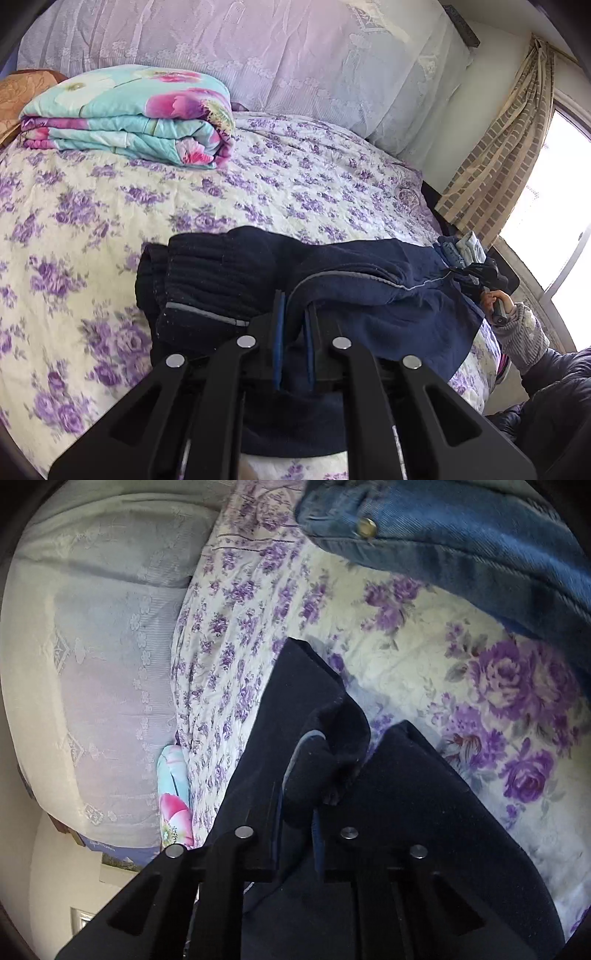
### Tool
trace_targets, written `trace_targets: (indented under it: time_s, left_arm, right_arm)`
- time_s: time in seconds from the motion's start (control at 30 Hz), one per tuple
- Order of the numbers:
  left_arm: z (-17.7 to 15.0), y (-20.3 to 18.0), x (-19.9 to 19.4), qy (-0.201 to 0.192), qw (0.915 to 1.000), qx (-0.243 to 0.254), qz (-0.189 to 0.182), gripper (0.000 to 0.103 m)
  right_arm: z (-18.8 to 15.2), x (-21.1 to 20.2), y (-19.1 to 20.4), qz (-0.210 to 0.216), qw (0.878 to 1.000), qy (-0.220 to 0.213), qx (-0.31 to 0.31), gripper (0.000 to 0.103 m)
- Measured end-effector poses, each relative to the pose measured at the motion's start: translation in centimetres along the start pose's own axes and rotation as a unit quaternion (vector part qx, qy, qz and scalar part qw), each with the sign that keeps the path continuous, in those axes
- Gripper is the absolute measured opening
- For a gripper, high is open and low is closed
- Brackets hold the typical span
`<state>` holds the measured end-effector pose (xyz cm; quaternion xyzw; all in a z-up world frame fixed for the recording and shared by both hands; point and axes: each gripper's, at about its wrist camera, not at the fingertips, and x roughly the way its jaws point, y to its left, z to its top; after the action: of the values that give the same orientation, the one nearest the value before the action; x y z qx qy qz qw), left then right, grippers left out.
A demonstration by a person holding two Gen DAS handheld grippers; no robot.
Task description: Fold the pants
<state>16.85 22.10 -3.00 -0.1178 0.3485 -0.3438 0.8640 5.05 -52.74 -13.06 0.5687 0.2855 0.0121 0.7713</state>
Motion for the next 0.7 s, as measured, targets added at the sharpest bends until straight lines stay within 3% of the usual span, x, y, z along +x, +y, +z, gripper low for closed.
trace_targets:
  time_s: [0.13, 0.27, 0.4, 0.5, 0.57, 0.63, 0.7]
  left_arm:
    - [2.5, -0.2, -0.5, -0.015, 0.9998, 0.012, 0.001, 0.009]
    - [3.8, -1.8, -2.4, -0.032, 0.9988, 0.036, 0.006, 0.008]
    - [0.8, -2.8, -3.6, -0.012, 0.9988, 0.048, -0.005, 0.009]
    - [-2.8, -2.1, -2.9, 0.027, 0.9992, 0.029, -0.006, 0.01]
    - [-5.0, -1.2, -2.3, 0.043, 0.999, 0.003, -0.009, 0.01]
    - [-6.1, -0.3, -2.4, 0.034, 0.9989, -0.025, -0.021, 0.01]
    - [-6.0, -0.8, -2.9, 0.023, 0.9994, -0.018, -0.018, 0.01]
  right_arm:
    - [0.9, -2.6, 4.4, 0.045, 0.998, -0.023, -0.039, 0.012]
    - [0.0, -7.6, 6.8, 0.058, 0.994, -0.043, -0.084, 0.012]
    - [-3.4, -11.7, 2.3, 0.035, 0.996, -0.039, -0.066, 0.012]
    - [-6.4, -11.6, -4.2, 0.009, 1.0, -0.011, 0.01, 0.012]
    - [-7.6, -11.2, -7.3, 0.015, 0.998, -0.008, 0.054, 0.011]
    - [-7.7, -11.4, -7.3, 0.026, 0.998, -0.014, 0.052, 0.011]
    - [-7.4, -11.8, -5.7, 0.026, 0.999, -0.018, 0.024, 0.012]
